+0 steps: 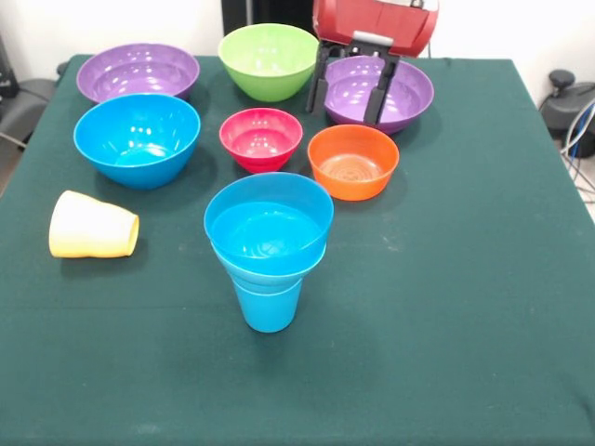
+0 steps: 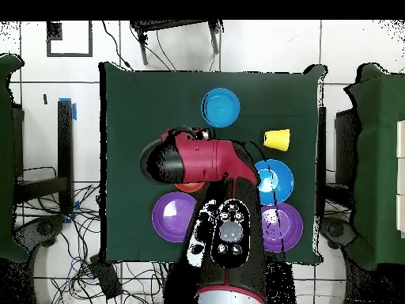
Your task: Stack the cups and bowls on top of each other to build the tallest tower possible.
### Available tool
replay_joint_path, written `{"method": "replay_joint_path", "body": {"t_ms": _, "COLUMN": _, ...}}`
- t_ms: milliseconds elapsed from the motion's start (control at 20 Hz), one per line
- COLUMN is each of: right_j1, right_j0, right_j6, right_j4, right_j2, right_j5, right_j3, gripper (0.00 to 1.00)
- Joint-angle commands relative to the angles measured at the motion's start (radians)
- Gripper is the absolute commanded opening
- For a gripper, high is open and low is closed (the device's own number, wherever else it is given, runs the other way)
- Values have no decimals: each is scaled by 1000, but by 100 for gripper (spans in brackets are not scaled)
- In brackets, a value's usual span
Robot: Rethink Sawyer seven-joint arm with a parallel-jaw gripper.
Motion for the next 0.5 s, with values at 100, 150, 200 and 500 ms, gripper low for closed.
{"method": "replay_joint_path", "body": {"t_ms": 100, "right_j1": -1, "right_j0": 25, "right_j6": 182, "right_j4": -48, "right_j2": 32, "right_j5": -188, "right_j3": 291, "gripper": 100}}
{"method": "replay_joint_path", "body": {"t_ms": 150, "right_j1": -1, "right_j0": 27, "right_j6": 178, "right_j4": -52, "right_j2": 30, "right_j5": -207, "right_j3": 309, "gripper": 100}}
{"method": "replay_joint_path", "body": {"t_ms": 200, "right_j1": -4, "right_j0": 25, "right_j6": 167, "right_j4": -55, "right_j2": 31, "right_j5": -213, "right_j3": 319, "gripper": 100}}
{"method": "replay_joint_path", "body": {"t_ms": 500, "right_j1": -21, "right_j0": 31, "right_j6": 138, "right_j4": -78, "right_j2": 21, "right_j5": -287, "right_j3": 419, "gripper": 100}}
